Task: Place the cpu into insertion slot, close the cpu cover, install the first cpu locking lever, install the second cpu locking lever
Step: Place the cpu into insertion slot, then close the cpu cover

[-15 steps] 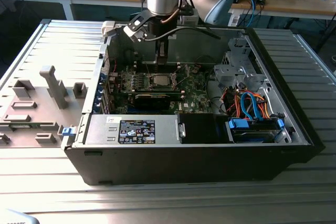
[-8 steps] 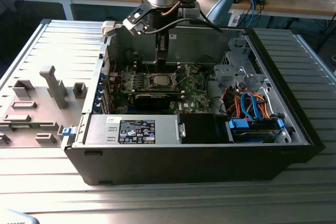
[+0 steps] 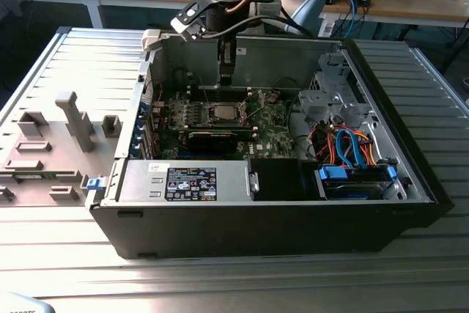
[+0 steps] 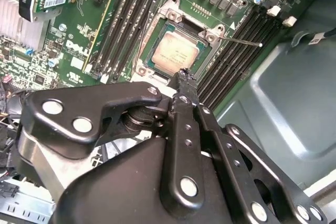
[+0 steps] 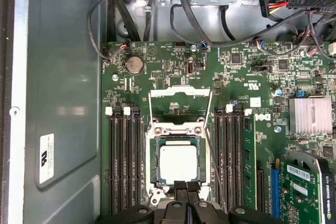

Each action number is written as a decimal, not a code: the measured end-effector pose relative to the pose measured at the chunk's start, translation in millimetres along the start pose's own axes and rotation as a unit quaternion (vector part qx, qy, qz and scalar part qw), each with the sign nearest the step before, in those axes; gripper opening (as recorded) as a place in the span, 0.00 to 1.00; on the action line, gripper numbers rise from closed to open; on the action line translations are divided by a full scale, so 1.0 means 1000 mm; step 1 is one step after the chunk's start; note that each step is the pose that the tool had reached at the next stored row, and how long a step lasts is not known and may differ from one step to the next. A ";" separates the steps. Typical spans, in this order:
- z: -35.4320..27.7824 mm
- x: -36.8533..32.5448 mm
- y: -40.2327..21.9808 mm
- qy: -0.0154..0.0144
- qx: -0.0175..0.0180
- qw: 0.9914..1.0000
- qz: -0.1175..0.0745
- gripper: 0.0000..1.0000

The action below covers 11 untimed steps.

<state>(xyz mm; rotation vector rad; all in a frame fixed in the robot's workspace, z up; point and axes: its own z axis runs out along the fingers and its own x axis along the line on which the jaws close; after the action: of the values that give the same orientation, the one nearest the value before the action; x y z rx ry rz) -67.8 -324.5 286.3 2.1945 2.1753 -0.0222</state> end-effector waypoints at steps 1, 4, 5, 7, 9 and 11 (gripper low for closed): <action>0.0000 0.0000 0.0000 0.000 0.000 1.000 0.000 0.11; -0.0002 0.0000 0.0000 0.000 0.000 1.000 0.000 0.11; -0.0003 0.0000 0.0000 0.000 0.000 1.000 0.000 0.11; -0.0003 0.0000 0.0000 0.000 0.000 1.000 0.000 0.11; -0.0003 -0.0013 0.0005 0.000 0.000 1.000 0.000 0.11; -0.0001 -0.0028 0.0044 0.000 0.000 1.000 0.000 0.11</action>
<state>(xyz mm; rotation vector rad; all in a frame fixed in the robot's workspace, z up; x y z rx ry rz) -63.4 -327.4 286.7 2.1944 2.1752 -0.0227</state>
